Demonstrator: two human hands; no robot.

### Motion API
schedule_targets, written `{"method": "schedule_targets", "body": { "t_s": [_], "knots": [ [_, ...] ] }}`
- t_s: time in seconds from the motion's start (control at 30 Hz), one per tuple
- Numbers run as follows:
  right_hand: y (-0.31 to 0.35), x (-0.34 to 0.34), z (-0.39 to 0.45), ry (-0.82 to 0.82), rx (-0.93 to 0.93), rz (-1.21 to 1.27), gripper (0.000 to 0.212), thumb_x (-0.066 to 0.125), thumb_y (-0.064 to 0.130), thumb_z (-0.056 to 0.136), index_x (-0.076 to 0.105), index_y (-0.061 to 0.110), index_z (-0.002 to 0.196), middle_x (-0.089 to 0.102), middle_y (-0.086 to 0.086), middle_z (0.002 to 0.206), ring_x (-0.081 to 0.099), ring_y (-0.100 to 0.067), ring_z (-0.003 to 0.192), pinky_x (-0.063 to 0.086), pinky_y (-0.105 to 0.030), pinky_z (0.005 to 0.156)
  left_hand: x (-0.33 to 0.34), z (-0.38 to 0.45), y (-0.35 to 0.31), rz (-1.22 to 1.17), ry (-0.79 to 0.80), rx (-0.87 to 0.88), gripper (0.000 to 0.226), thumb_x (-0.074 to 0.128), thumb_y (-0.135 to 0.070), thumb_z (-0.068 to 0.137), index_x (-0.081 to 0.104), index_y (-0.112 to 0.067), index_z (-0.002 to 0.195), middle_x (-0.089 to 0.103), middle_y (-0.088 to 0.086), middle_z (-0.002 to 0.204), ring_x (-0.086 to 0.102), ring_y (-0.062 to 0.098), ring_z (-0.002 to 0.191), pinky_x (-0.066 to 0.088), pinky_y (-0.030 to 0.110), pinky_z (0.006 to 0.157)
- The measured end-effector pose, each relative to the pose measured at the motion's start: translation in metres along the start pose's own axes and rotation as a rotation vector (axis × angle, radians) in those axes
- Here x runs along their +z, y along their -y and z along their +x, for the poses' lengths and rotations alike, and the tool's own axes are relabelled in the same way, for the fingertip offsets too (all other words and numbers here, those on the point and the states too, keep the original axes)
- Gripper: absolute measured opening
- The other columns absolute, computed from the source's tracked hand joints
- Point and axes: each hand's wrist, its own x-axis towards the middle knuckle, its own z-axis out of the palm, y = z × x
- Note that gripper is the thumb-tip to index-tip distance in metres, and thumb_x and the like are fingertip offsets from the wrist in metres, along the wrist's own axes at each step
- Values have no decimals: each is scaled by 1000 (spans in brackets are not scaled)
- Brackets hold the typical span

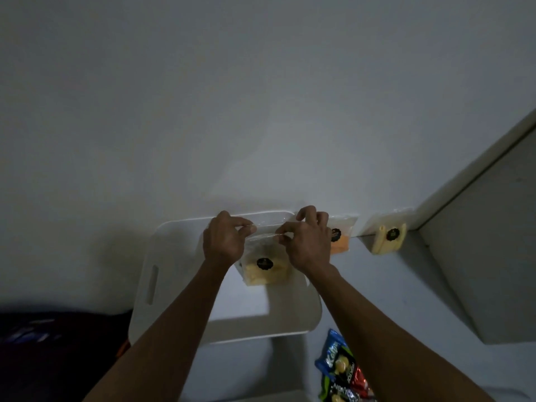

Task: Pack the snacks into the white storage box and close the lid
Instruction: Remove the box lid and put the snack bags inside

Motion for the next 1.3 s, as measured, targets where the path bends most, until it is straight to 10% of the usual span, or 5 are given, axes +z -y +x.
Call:
{"method": "schedule_targets", "body": {
  "t_s": [0.57, 0.93, 1.3],
  "knots": [
    [-13, -25, -19, -49, 62, 132, 47, 75, 42, 82, 62, 31, 125, 46, -2, 125, 35, -23, 120, 43, -38, 91, -18, -25, -8, -182, -255, 6, 31, 66, -47, 86, 75, -22, 102, 63, 4, 87, 62, 17, 81, 45, 24, 76],
    [-173, -91, -35, -118, 291, 221, 38, 76, 27, 81, 67, 20, 117, 60, -11, 115, 59, -29, 107, 49, -35, 89, 52, -84, -133, -324, -207, 152, 23, 74, -32, 83, 74, -18, 101, 60, 0, 82, 57, 11, 71, 50, 26, 72],
    [-294, -84, 26, -22, 479, 382, 54, 78, 27, 78, 60, 6, 125, 68, -16, 118, 66, -31, 106, 51, -31, 89, 166, -58, -164, -277, -66, -426, 63, 75, -33, 78, 54, 1, 127, 64, 22, 119, 61, 31, 110, 43, 30, 82]
  ]
}}
